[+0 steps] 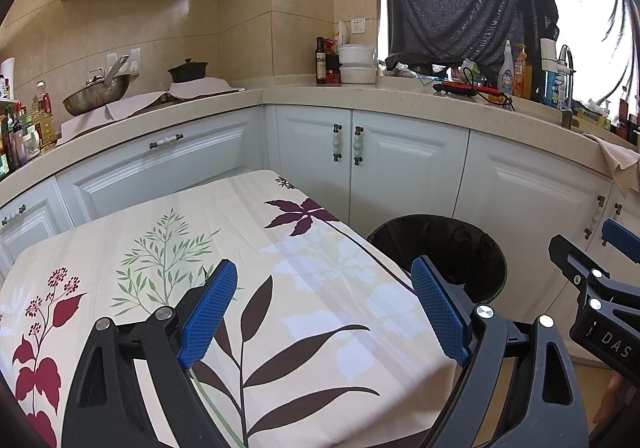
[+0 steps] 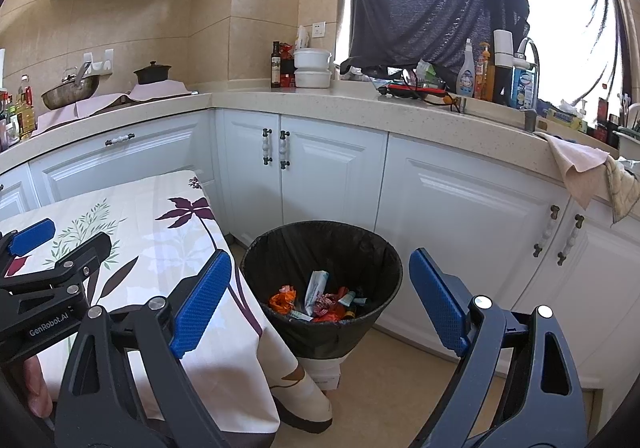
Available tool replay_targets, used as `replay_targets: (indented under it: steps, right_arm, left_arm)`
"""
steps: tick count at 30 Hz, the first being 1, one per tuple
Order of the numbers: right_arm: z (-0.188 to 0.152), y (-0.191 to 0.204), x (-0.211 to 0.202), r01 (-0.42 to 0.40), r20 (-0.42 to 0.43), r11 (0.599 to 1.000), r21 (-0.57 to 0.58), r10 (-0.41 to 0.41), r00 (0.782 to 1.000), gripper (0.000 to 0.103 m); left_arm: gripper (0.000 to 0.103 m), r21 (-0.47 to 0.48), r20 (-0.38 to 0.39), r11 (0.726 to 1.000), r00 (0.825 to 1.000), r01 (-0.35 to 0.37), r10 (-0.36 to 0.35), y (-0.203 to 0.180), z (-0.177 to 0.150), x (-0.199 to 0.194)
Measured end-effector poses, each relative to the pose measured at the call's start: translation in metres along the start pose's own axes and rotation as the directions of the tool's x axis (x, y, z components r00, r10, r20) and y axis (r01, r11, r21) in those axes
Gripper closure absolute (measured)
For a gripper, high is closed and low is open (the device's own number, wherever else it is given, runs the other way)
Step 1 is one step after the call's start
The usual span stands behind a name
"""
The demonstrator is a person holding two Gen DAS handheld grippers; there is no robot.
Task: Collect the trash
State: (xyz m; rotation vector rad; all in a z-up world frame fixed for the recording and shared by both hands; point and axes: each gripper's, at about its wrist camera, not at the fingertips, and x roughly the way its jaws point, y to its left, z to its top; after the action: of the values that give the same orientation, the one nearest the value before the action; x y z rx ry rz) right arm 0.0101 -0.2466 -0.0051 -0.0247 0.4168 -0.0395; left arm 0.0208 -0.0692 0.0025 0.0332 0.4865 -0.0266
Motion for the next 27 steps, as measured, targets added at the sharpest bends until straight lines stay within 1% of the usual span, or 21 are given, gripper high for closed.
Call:
replay_targets:
  steps: [9,16,23,27]
  right_arm:
    - [0.0001,-0.0003,0.0001,0.001,0.0,1.0,-0.001,-0.001,1.0,0.015]
    - [-0.0002,-0.0012,0.0005,0.001,-0.003,1.0,-0.001,-0.001,1.0,0.015]
    - [-0.0036,-0.0002,0.0016,0.0,-0.009,1.0,-0.003,0.0,1.0,0.015]
    - [-0.0049,-0.0004,0.0028,0.001,-0.013,1.0,-0.004,-0.001,1.0,0.015]
  left_arm:
    - [0.017,0.0,0.008,1.0,1.0,0.011,-0.011,-0.0003,0.0011,-0.0024]
    - [0.016,-0.004,0.011,1.0,1.0,0.0,0.001,0.0002,0.0012,-0.0024]
    - [0.014,-0.006,0.004,0.999,0.999,0.037,-0.037,-0.0016,0.0002,-0.001]
    - [0.014,-0.011,-0.004,0.999,0.999,0.041,-0.041,-0.0013,-0.0011,0.0014]
